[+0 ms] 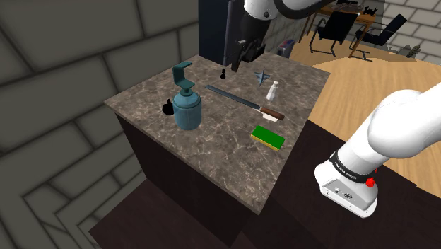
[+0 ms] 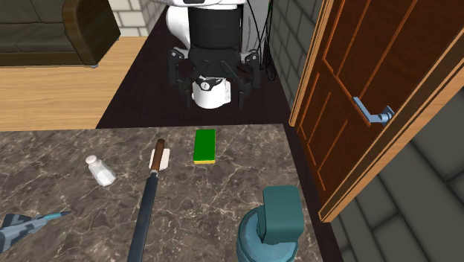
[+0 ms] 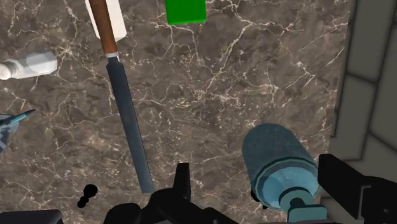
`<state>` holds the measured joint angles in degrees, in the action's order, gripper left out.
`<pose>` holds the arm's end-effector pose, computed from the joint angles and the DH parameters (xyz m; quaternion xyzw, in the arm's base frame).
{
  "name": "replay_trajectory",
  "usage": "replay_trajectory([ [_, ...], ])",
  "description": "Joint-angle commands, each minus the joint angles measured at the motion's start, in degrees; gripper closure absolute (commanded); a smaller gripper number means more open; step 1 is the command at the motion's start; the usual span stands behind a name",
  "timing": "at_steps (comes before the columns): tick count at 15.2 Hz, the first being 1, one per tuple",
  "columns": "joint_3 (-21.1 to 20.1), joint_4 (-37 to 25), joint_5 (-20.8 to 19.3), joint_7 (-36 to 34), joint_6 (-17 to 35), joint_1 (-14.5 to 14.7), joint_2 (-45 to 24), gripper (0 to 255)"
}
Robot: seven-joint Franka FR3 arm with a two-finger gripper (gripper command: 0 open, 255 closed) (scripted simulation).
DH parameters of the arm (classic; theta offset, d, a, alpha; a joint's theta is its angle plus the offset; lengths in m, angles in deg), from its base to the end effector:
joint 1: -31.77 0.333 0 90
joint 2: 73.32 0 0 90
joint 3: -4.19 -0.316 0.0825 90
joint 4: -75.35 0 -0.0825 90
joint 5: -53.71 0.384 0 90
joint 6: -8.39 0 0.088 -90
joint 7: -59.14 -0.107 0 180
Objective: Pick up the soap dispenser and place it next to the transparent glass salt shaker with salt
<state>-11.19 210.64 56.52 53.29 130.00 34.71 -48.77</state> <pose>0.4157 0.1487 0.5002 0.9914 0.0905 0.0932 0.0149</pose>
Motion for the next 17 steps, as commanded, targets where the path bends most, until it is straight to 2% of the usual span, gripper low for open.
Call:
replay_trajectory([
  [1, -1.30, -1.54, -0.43, -1.22, 3.43, -0.02, -3.92, 0],
  [6, -4.63, -5.93, -3.09, -5.24, 10.76, -0.03, -13.43, 0],
  [12, -7.52, -13.67, -9.81, -11.69, 17.21, 0.68, -25.67, 0],
  [17, -7.38, -14.41, -12.47, -13.63, 20.08, 1.07, -29.42, 0],
])
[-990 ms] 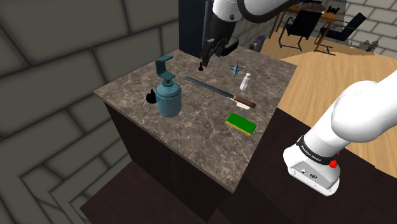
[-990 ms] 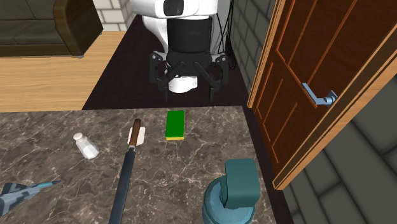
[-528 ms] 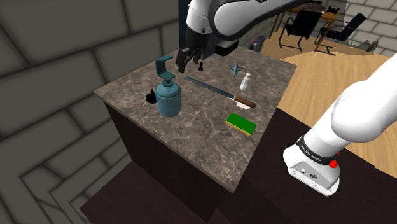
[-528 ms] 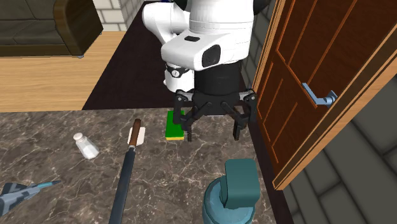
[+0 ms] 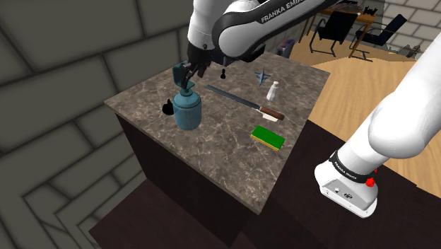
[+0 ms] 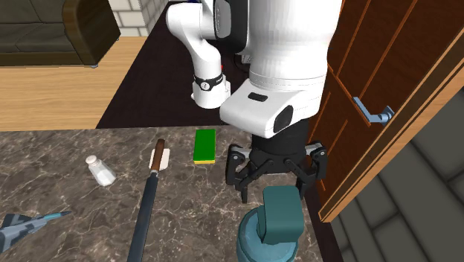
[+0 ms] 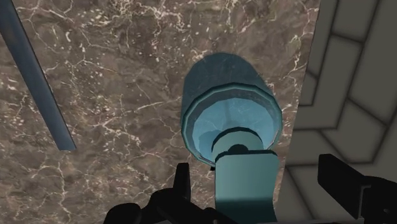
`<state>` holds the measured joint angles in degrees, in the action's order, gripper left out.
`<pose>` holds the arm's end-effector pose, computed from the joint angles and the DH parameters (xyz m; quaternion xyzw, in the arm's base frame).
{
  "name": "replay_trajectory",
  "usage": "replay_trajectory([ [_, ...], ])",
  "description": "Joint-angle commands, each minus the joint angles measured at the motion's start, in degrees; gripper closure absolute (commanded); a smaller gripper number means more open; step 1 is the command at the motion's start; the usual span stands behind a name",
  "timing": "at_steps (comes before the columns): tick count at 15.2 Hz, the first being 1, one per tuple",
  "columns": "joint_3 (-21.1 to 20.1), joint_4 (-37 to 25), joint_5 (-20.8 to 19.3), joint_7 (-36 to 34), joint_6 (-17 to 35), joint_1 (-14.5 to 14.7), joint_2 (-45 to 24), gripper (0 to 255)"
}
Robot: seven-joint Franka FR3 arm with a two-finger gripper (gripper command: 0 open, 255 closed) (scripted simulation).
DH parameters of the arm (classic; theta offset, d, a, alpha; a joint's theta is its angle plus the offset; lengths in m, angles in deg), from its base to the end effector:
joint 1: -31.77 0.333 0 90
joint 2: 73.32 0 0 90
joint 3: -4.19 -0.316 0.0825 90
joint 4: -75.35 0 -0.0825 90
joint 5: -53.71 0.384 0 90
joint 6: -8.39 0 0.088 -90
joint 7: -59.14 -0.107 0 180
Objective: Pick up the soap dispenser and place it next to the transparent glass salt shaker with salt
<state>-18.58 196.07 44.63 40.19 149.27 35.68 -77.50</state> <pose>0.5204 0.2584 0.4147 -0.9818 -0.1177 -0.1481 0.0143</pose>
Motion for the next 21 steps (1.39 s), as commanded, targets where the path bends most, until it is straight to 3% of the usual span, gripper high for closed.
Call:
replay_trajectory([
  [1, 0.08, 0.17, -1.08, -0.86, 1.40, 0.15, -1.35, 0],
  [11, 0.34, 0.12, -2.37, -1.74, 2.85, 0.32, -3.05, 0],
  [12, 0.34, 0.12, -2.37, -1.74, 2.85, 0.32, -3.05, 255],
  [21, 0.34, 0.13, -2.37, -1.74, 2.86, 0.32, -3.05, 255],
])
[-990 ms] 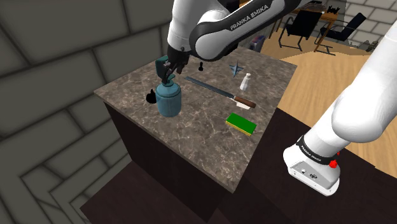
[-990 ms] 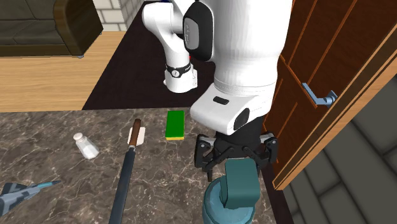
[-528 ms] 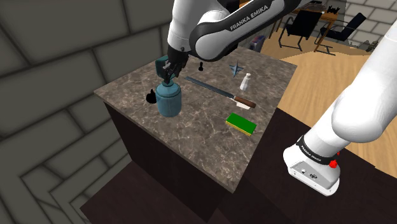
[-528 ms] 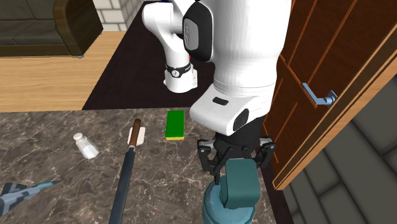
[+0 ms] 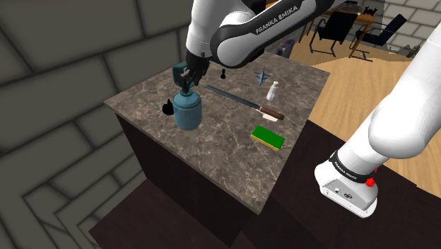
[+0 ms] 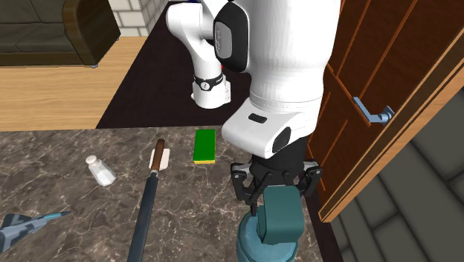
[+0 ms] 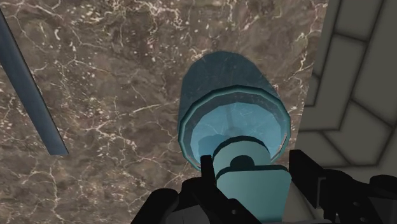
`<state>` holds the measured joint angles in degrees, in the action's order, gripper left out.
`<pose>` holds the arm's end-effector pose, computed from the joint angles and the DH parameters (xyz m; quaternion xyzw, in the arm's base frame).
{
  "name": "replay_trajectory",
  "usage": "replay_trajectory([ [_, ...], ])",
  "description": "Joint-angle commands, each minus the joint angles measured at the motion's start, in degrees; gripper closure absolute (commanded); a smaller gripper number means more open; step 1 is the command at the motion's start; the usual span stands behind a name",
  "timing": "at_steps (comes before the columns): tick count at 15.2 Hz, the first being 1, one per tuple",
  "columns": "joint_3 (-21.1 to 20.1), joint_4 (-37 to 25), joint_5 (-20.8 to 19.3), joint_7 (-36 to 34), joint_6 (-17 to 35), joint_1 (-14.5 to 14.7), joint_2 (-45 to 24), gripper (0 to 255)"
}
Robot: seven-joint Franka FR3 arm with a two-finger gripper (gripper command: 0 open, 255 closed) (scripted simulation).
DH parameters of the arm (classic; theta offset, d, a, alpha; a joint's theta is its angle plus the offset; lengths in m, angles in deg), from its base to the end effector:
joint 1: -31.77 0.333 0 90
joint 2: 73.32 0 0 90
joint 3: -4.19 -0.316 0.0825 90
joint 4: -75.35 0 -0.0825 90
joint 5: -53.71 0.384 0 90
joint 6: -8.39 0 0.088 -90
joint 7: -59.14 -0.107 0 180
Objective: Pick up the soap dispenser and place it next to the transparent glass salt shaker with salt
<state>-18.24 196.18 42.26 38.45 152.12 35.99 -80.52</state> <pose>0.5267 0.2611 0.3908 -0.9817 -0.1177 -0.1488 0.0146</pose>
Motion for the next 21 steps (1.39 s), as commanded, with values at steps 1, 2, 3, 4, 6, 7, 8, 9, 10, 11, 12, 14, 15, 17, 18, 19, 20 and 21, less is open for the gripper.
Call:
replay_trajectory([
  [1, -0.09, -0.28, 0.41, 0.33, -0.67, -0.06, 0.40, 255],
  [2, -0.16, -0.61, 0.80, 0.63, -1.36, -0.11, 0.81, 255],
  [3, -0.23, -0.95, 1.17, 0.94, -2.04, -0.16, 1.22, 255],
  [4, -0.29, -1.30, 1.54, 1.23, -2.74, -0.21, 1.61, 255],
  [6, -0.39, -2.04, 2.22, 1.78, -4.13, -0.28, 2.36, 255],
  [7, -0.43, -2.43, 2.54, 2.04, -4.83, -0.31, 2.72, 255],
  [8, -0.47, -2.83, 2.85, 2.29, -5.54, -0.34, 3.06, 255],
  [9, -0.50, -3.24, 3.15, 2.53, -6.24, -0.37, 3.40, 255],
  [10, -0.53, -3.67, 3.43, 2.76, -6.96, -0.39, 3.72, 255],
  [11, -0.55, -4.11, 3.70, 2.98, -7.67, -0.41, 4.03, 255],
  [12, -0.57, -4.57, 3.95, 3.19, -8.38, -0.43, 4.33, 255],
  [14, -0.59, -5.51, 4.42, 3.59, -9.82, -0.46, 4.89, 255],
  [15, -0.60, -6.01, 4.64, 3.78, -10.54, -0.47, 5.15, 255],
  [17, -0.61, -7.03, 5.05, 4.13, -11.99, -0.50, 5.63, 255],
  [18, -0.61, -7.56, 5.23, 4.29, -12.72, -0.51, 5.86, 255],
  [19, -0.61, -8.11, 5.40, 4.45, -13.45, -0.52, 6.07, 255],
  [20, -0.61, -8.67, 5.57, 4.60, -14.19, -0.52, 6.26, 255],
  [21, -0.61, -9.24, 5.72, 4.74, -14.92, -0.53, 6.45, 255],
])
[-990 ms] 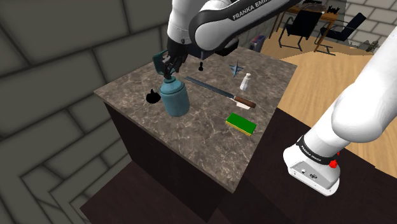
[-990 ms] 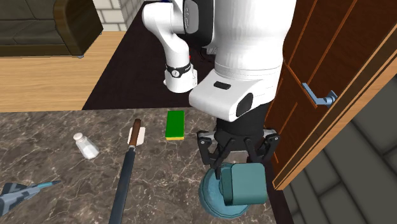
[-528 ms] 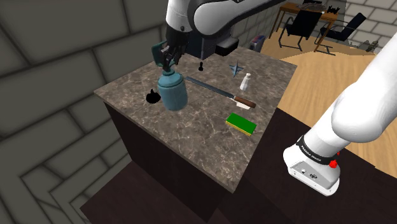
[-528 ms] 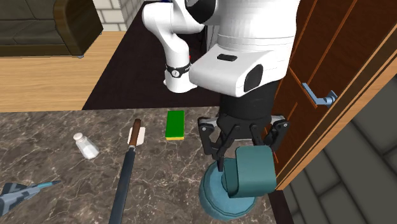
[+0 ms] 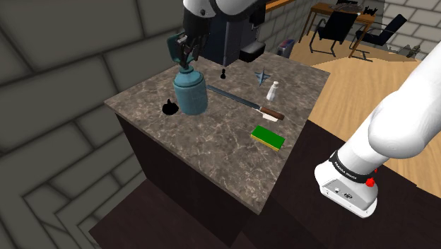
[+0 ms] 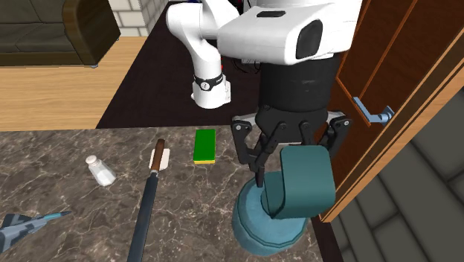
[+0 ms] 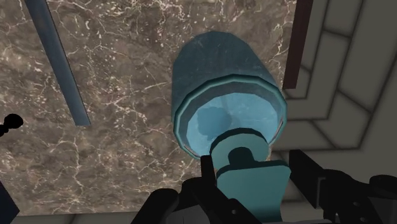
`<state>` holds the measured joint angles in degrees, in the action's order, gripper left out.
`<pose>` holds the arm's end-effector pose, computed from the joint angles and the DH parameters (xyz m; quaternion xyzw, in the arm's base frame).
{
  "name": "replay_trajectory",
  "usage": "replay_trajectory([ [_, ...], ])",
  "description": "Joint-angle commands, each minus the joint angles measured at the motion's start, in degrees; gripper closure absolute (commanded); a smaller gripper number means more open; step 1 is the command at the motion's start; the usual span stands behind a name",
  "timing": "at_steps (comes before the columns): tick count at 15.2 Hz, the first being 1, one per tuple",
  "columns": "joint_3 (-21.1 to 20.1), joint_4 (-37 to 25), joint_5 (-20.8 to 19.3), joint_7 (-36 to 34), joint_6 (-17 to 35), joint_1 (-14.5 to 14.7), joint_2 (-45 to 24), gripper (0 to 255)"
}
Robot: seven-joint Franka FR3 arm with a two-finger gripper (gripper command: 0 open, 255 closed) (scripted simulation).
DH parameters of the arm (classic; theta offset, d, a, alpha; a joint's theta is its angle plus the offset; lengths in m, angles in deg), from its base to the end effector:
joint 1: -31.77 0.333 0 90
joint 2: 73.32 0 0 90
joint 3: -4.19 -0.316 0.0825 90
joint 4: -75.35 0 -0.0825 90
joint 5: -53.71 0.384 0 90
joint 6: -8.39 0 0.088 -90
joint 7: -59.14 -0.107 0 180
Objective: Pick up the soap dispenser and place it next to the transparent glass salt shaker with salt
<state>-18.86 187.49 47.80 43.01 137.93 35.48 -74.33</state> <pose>0.5268 0.2613 0.4955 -0.9818 -0.1177 -0.1481 0.0145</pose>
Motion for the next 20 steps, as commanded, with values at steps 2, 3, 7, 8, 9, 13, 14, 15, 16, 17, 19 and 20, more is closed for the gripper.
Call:
replay_trajectory([
  [2, 0.02, -1.73, 0.47, 0.45, -2.21, -0.03, 0.59, 255],
  [3, 0.02, -2.35, 0.59, 0.57, -2.95, -0.04, 0.74, 255],
  [7, 0.03, -4.93, 1.00, 0.99, -5.93, -0.05, 1.20, 255],
  [8, 0.03, -5.61, 1.08, 1.08, -6.69, -0.05, 1.28, 255],
  [9, 0.03, -6.31, 1.15, 1.17, -7.44, -0.05, 1.34, 255],
  [13, 0.03, -9.23, 1.35, 1.46, -10.48, -0.05, 1.48, 255],
  [14, 0.02, -10.00, 1.38, 1.52, -11.25, -0.04, 1.48, 255],
  [15, 0.01, -10.79, 1.40, 1.57, -12.02, -0.04, 1.47, 255],
  [16, 0.01, -11.59, 1.42, 1.62, -12.79, -0.03, 1.44, 255],
  [17, 0.00, -12.41, 1.42, 1.67, -13.57, -0.02, 1.39, 255],
  [19, -0.03, -14.09, 1.41, 1.74, -15.14, 0.00, 1.26, 255],
  [20, -0.04, -14.96, 1.39, 1.77, -15.93, 0.02, 1.18, 255],
])
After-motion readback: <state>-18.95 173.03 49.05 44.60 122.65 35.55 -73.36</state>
